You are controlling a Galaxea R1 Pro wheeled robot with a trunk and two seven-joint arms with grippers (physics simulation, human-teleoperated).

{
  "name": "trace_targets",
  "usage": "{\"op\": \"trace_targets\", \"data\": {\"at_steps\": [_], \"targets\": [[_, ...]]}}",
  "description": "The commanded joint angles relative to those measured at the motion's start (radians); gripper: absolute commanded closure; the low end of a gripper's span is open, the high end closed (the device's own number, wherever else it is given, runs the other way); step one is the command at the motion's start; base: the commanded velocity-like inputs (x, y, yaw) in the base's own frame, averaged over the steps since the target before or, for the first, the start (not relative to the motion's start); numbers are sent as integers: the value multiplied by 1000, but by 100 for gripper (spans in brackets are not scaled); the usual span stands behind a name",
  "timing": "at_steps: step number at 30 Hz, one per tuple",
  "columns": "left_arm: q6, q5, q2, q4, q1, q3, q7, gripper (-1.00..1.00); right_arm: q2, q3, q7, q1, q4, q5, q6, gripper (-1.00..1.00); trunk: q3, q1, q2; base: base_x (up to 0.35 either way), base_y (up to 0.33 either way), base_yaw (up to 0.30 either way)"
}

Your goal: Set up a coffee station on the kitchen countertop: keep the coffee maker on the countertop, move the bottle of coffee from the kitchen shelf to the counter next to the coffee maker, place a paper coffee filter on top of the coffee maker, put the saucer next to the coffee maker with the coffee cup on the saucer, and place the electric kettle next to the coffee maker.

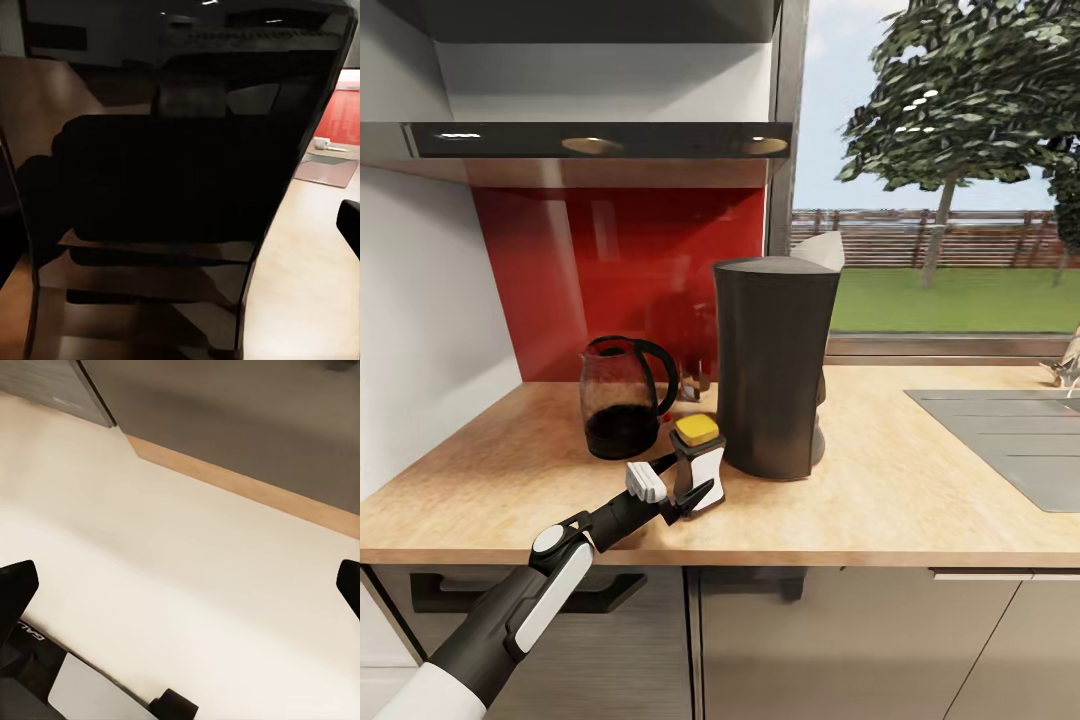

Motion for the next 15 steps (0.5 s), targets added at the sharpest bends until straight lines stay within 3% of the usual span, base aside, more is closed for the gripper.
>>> {"op": "trace_targets", "data": {"at_steps": [1, 15], "targets": [[-4, 5, 1, 1, -1, -3, 0, -100, -1, 7, 3, -1, 0, -11, -3, -100, -1, 0, -1, 0, 20, 0], [-4, 5, 1, 1, -1, -3, 0, -100, -1, 7, 3, -2, 0, -11, -3, -100, -1, 0, -1, 0, 49, 0]]}}
